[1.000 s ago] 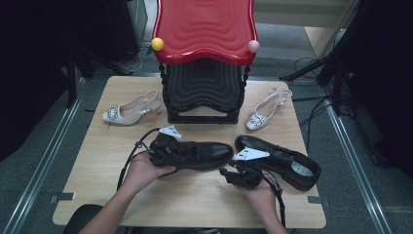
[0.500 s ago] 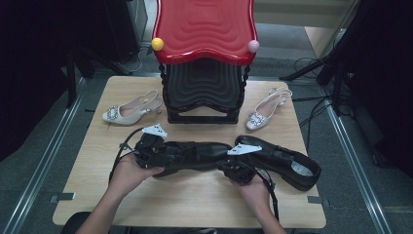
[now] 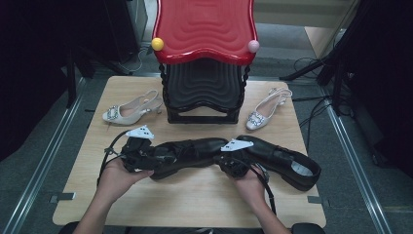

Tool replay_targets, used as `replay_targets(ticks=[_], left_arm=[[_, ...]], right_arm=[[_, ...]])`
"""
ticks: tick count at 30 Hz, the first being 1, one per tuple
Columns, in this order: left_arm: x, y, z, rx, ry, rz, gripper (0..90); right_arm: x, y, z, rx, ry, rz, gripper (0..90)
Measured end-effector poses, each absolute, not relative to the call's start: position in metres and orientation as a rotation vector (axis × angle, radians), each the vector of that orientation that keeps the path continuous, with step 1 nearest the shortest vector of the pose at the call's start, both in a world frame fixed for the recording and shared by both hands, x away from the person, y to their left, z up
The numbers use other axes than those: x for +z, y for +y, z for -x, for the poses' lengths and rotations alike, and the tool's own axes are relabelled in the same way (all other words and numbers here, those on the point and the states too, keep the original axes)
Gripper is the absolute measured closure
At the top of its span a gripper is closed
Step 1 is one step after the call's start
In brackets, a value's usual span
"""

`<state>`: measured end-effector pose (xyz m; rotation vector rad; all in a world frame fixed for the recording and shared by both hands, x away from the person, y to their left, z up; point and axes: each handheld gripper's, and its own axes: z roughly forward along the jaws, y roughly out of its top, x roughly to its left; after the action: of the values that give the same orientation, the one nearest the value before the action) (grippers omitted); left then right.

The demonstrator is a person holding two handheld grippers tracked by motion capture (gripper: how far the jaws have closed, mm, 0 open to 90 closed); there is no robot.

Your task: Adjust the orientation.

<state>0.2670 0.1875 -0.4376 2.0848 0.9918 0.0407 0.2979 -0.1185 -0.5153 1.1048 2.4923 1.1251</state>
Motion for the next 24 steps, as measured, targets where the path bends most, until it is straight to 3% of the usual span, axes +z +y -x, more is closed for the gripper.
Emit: replay_targets(ticks=[19,22,24], left_arm=[[-0.440,0.234,-0.247,0.132,1.170,-2.005,51.6],[-0.442,0.240,-0.246,0.148,1.175,-1.988,54.7],[-0.446,0.243,-0.246,0.168,1.179,-1.996,61.4]], right_arm=[[-0.514,-0.106,-0.330,1.158,2.520,-1.169,90.0],[-0.514,-0.104,-0.334,1.159,2.520,-1.158,90.0],[-0.514,-0.103,-0.335,1.156,2.522,-1.161,90.0]])
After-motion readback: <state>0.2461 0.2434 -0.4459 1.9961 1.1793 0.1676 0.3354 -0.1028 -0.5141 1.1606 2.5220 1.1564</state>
